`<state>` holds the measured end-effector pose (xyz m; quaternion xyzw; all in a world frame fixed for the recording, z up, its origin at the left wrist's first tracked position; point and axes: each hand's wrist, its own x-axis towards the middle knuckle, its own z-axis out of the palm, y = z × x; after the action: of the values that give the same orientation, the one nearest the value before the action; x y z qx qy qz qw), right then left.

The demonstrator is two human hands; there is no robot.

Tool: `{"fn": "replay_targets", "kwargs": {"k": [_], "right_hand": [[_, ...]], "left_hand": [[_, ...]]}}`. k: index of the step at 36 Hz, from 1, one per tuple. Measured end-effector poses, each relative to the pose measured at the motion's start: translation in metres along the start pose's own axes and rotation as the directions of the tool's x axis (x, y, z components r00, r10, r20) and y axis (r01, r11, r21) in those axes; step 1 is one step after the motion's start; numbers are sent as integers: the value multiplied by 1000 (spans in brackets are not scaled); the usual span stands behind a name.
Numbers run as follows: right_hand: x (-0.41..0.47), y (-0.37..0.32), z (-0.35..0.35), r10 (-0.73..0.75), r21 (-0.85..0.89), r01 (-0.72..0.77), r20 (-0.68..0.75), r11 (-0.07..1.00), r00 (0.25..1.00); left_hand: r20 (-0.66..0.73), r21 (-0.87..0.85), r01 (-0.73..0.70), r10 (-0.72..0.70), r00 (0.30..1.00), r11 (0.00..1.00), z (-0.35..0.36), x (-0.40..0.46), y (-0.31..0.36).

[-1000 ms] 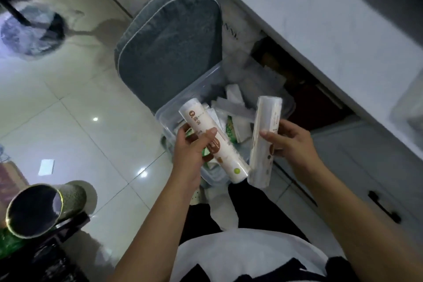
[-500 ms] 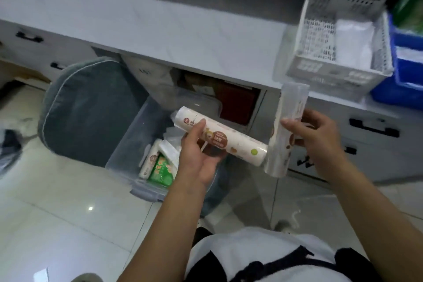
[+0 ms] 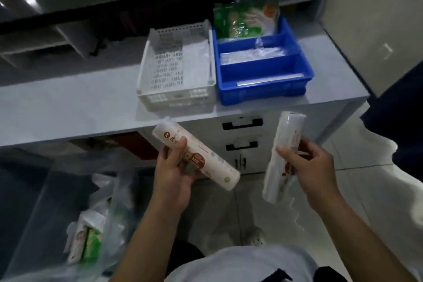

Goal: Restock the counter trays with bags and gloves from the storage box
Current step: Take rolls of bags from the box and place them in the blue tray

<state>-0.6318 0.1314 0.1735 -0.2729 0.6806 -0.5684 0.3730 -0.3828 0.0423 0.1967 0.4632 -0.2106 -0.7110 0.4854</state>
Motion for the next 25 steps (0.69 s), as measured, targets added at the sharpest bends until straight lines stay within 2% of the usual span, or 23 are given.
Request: {"fn": "replay_targets", "kwargs": {"k": [3,5,8,10,15,19,21,25], "right_hand": [[10,-2,-29,-33,27,35,-79,999,996],[16,-3,-41,-50,46,55,-118,997,992],[23,-2,-54,-57,59,67,-166,996,984],[27,-1,-62,-53,60,67,-208,996,977],[42,-2,-81,-28,46,45,-308,998,951],[61,-3,-88,2,32,12,-397,999,918],[72,-6,-91,12,25,-2,-428,1000,904],[92,-18,-97,10,-26,-26,-485,999,875]], "left_hand": [[97,186,-105,88,991,977,39,14,7],[223,369,-235,160,962,899,69,29,20],[427,626,-459,216,878,630,120,54,45],[518,710,-549,202,831,441,158,75,57],[637,770,-636,-22,770,54,238,145,43],[662,648,-684,-196,723,-334,278,197,6],[655,590,-691,-254,712,-417,292,214,-6],[655,567,-702,-281,702,-432,306,237,-23]]}}
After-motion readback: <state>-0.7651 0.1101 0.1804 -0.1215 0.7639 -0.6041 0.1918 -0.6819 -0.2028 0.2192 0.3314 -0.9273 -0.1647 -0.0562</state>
